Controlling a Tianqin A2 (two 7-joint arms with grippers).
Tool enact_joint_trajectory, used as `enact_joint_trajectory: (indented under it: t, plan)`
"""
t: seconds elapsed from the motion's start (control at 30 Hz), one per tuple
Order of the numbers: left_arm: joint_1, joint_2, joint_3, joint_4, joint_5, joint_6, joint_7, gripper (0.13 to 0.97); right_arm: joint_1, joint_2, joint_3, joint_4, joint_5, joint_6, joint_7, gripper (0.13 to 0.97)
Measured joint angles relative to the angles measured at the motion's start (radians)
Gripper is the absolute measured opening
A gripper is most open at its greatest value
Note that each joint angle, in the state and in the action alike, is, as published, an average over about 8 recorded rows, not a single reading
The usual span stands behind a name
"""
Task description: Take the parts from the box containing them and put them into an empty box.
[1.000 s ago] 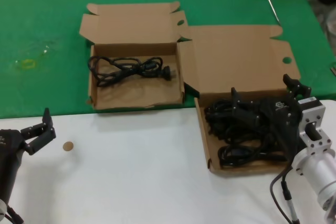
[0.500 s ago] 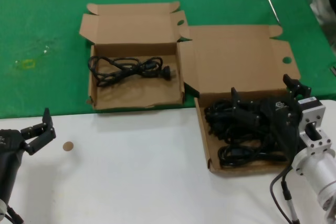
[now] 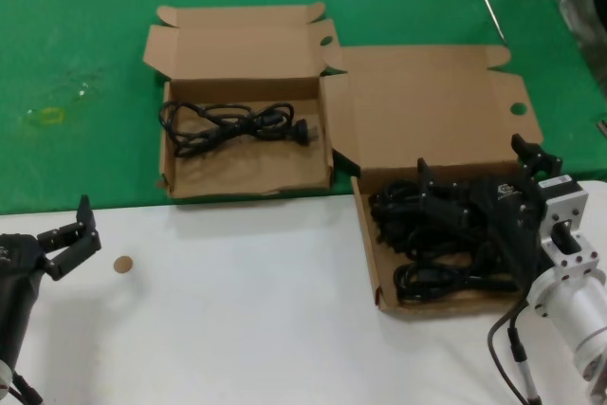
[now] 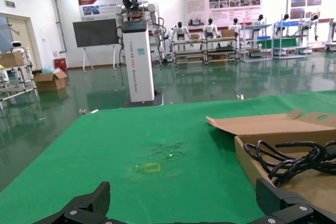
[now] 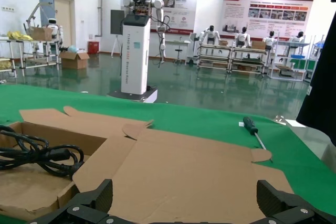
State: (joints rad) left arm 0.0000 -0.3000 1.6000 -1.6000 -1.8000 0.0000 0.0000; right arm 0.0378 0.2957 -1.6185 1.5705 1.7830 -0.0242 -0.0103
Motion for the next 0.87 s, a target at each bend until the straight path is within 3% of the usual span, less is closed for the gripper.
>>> enact_joint_trajectory:
  t: [0.87]
  plan:
    - [0.0,0.0,0.0,0.0,0.0,0.0,0.0,0.966,0.0,0.0,0.0,0.0,0.0,0.0,0.0,0.966]
